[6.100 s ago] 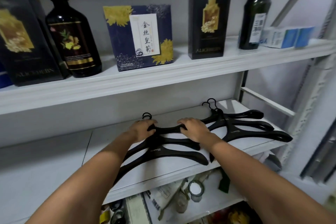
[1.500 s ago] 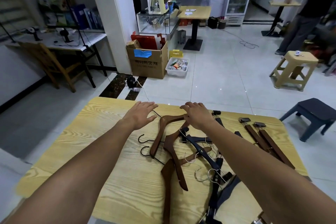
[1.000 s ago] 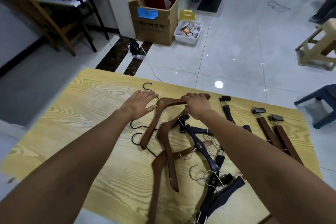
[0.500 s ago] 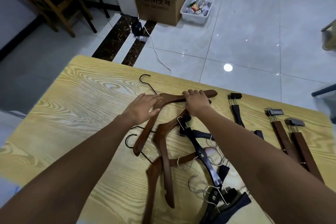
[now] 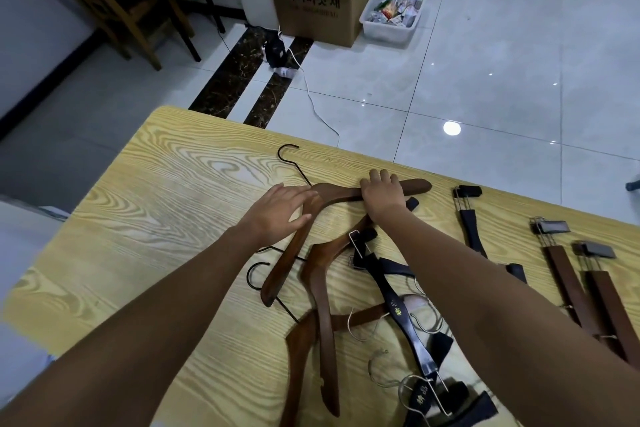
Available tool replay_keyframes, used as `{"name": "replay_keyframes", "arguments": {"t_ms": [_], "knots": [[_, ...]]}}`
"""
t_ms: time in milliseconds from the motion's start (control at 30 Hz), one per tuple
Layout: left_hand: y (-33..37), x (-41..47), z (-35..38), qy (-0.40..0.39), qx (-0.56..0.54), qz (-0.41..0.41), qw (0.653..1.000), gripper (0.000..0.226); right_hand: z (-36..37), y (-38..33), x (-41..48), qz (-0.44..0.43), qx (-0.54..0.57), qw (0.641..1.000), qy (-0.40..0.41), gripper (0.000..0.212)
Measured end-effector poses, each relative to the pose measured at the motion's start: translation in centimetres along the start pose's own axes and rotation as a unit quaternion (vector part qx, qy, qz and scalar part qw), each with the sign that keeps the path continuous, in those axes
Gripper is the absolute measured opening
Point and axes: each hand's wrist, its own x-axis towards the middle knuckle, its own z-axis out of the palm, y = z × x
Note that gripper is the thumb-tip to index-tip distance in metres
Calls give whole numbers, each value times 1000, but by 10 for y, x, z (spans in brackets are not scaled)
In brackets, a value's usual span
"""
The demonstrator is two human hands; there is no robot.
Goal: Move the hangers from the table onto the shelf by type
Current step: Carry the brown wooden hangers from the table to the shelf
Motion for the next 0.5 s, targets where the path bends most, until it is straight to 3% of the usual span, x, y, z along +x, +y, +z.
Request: {"name": "replay_keyframes", "arguments": {"t_ms": [333, 500], "knots": [[-16, -18, 5, 27, 0, -16, 999, 51, 8, -2, 10, -6, -46, 997, 54, 39], [-20, -25, 2, 31, -8, -31, 999, 51, 4, 4, 8, -56, -15, 995, 78, 30]]}}
